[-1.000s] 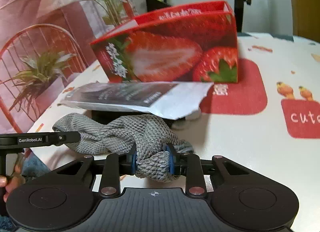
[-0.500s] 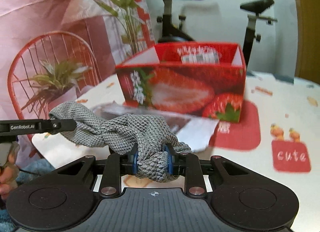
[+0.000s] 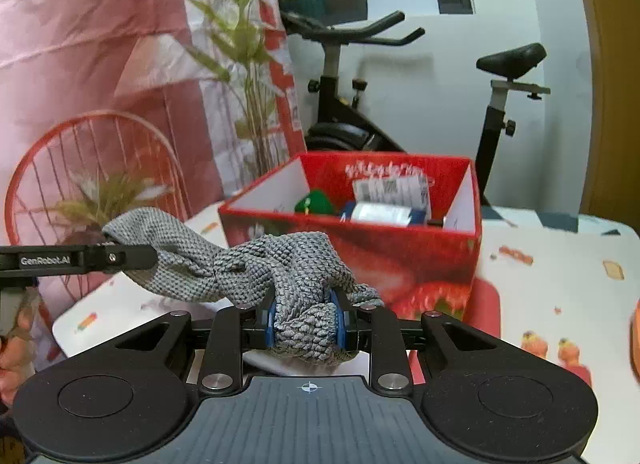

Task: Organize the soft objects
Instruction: 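Lift the grey cloth with both grippers and carry it over the red box, then lower the grey cloth into the box and open both grippers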

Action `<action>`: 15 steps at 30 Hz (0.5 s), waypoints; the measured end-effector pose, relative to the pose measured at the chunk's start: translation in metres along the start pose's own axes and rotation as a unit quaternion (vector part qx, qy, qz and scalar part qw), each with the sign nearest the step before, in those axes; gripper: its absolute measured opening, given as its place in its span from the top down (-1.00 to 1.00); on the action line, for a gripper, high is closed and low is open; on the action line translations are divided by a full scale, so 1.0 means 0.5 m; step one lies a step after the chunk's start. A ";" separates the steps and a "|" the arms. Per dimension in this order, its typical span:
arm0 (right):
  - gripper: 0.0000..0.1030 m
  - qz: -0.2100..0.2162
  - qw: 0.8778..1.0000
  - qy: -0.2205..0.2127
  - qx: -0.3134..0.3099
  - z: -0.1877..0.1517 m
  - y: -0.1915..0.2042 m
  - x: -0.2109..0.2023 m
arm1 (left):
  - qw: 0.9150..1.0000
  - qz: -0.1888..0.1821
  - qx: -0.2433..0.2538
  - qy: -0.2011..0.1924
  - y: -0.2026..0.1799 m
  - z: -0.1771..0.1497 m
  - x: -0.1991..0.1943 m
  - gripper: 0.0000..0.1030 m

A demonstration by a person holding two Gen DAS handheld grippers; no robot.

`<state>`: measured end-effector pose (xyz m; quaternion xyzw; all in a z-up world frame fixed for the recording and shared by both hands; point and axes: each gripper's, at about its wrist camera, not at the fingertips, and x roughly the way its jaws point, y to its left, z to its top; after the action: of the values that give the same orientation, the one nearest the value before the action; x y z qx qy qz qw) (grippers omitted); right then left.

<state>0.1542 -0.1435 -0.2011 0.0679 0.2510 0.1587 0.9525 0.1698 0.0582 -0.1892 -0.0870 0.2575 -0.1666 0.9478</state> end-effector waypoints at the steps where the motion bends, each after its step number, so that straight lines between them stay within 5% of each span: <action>1: 0.54 0.002 1.000 -0.005 -0.001 0.011 -0.006 0.001 | 1.000 0.001 -0.002 0.000 0.001 0.005 0.005 0.45; 15: 0.54 -0.007 0.999 -0.034 0.006 0.150 -0.086 0.088 | 0.999 -0.006 0.035 -0.014 -0.009 0.129 0.113 0.45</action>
<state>0.2396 -0.1728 -0.1653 0.0773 0.2198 0.1477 0.9612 0.2476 0.0388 -0.1590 -0.0574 0.2379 -0.1798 0.9528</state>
